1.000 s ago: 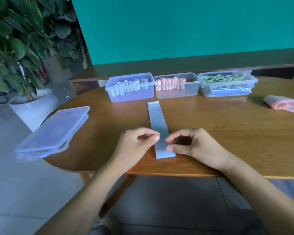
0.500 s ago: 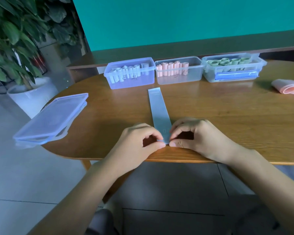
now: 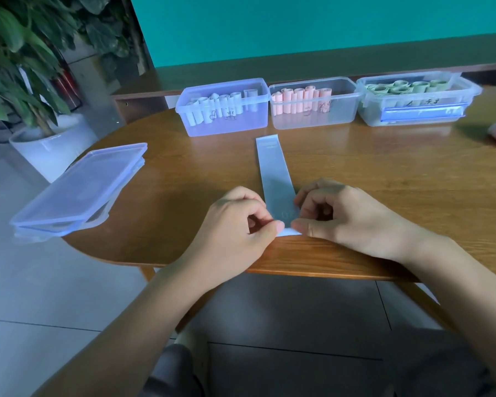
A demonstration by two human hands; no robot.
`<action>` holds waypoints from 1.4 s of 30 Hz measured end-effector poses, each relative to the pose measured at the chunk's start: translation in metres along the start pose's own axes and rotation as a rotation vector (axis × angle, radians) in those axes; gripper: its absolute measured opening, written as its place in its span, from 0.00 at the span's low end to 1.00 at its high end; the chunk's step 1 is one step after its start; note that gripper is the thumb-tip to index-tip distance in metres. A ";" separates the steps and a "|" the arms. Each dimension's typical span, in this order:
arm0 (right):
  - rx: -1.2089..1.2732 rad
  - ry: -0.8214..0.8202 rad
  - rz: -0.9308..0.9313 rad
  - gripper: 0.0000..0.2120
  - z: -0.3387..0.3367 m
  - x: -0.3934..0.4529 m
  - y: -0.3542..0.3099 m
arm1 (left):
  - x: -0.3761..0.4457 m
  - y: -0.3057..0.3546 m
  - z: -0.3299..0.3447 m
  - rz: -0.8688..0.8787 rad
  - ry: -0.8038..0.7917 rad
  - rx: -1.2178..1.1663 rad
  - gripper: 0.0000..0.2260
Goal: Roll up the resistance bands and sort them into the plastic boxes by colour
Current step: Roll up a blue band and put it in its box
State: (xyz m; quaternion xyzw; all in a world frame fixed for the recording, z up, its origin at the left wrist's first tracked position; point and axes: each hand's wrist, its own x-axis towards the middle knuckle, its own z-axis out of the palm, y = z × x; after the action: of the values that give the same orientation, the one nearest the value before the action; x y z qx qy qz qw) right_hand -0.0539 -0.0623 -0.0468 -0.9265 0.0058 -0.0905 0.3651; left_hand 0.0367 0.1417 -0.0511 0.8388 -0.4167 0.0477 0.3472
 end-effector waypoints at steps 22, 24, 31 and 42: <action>-0.130 0.026 -0.237 0.06 0.004 -0.009 0.010 | 0.005 -0.002 0.003 0.154 -0.080 0.102 0.06; -0.154 0.042 -0.246 0.07 0.005 -0.009 0.009 | 0.007 -0.001 0.004 0.150 -0.077 0.117 0.06; -0.083 0.123 -0.133 0.01 0.007 -0.003 0.004 | 0.007 0.002 0.005 0.170 -0.048 0.141 0.05; -0.074 0.161 -0.161 0.03 0.009 -0.002 0.006 | 0.006 0.003 0.004 0.153 -0.078 0.179 0.10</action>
State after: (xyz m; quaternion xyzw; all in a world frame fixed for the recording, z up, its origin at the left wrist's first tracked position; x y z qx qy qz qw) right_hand -0.0544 -0.0602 -0.0573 -0.9266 -0.0360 -0.1936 0.3205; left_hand 0.0375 0.1344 -0.0505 0.8333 -0.4869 0.0785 0.2497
